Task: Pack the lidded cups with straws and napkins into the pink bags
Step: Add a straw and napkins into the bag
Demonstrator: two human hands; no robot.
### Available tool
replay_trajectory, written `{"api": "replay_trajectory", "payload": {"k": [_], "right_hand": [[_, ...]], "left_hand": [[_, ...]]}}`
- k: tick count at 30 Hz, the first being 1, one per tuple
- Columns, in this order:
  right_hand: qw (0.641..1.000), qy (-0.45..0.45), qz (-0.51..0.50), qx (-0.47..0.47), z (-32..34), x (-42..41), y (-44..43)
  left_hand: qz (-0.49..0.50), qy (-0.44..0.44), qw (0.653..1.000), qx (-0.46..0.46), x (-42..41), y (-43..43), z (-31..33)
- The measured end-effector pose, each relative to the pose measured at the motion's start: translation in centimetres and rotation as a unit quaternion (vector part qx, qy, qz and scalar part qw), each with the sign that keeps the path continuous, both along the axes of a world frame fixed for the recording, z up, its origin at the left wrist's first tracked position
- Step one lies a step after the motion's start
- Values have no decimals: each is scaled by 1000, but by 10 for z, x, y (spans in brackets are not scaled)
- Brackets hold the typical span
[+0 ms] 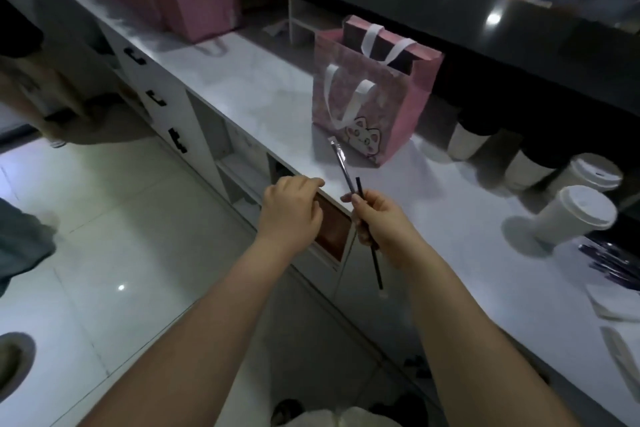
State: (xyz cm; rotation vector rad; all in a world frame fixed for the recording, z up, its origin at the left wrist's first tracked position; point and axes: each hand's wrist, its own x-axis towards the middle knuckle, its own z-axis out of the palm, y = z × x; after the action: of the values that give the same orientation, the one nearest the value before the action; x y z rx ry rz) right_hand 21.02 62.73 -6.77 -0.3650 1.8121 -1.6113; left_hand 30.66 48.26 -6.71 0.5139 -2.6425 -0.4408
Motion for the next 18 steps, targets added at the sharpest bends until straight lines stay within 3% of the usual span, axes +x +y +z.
{"api": "replay_trajectory", "payload": {"k": [9,18], "right_hand": [[999,46,-28,3,22,-32,-75],[994,32,40,-92,59,-134,-137]], "left_hand": [[8,-25,1000,-18,-33,-72,5],[47,10,998,-38,-136,-142,51]]}}
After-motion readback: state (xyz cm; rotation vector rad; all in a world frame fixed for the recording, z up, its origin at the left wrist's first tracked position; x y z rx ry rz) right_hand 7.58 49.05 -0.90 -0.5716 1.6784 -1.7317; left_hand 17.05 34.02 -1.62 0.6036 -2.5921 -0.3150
